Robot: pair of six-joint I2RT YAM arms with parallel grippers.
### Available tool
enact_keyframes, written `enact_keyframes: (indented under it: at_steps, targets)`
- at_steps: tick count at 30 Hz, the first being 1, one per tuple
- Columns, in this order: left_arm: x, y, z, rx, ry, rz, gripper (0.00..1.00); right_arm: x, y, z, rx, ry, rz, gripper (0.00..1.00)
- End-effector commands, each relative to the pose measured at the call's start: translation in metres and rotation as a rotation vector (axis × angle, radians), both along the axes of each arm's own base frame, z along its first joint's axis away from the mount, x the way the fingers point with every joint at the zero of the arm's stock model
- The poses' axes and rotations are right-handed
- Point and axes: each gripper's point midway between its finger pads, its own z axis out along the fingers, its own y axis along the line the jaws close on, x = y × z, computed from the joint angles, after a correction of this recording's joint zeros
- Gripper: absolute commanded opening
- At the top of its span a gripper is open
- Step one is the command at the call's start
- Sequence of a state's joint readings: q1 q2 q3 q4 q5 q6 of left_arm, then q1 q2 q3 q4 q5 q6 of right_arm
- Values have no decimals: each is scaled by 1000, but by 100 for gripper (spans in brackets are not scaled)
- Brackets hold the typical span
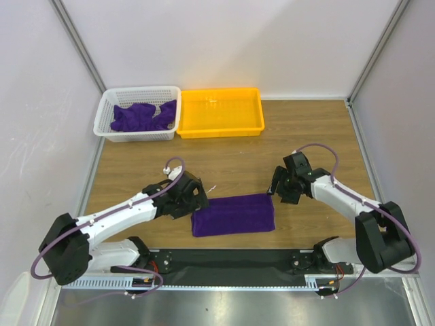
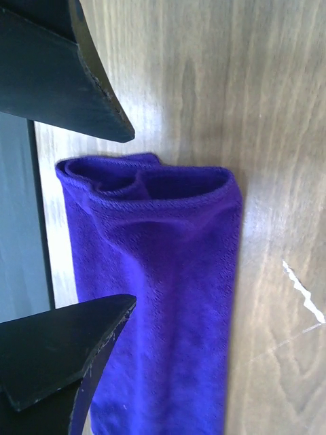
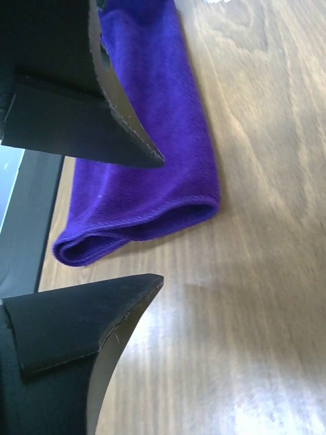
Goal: Fold and stack the towels
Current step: Fold the towel
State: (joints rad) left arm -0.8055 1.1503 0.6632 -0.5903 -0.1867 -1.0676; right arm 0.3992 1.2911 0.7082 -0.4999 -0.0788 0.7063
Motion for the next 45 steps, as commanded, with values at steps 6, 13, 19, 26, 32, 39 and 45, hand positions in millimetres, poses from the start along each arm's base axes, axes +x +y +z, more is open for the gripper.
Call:
enact_keyframes:
  at_steps: [6, 13, 19, 26, 32, 39, 45]
  targets:
    - [19, -15, -2, -125, -3, 112, 99, 22, 6, -4, 5, -50, -16, 65]
    - [36, 0, -14, -109, -30, 177, 90, 36, 9, -7, 3, -51, -13, 60]
    - [47, -7, -11, -123, -52, 163, 82, 46, 13, -8, 3, -52, -13, 53]
    - [63, -9, -11, -100, -79, 147, 75, 59, 17, -8, 13, -65, -24, 52]
    - [68, -10, -17, -84, -82, 129, 65, 60, 21, -14, 24, -47, -29, 50]
    - [72, -11, -18, -85, -92, 120, 54, 47, 20, -13, 27, -14, -32, 45]
    - [72, -11, -19, -89, -96, 123, 51, 31, 20, -13, 33, 14, -34, 44]
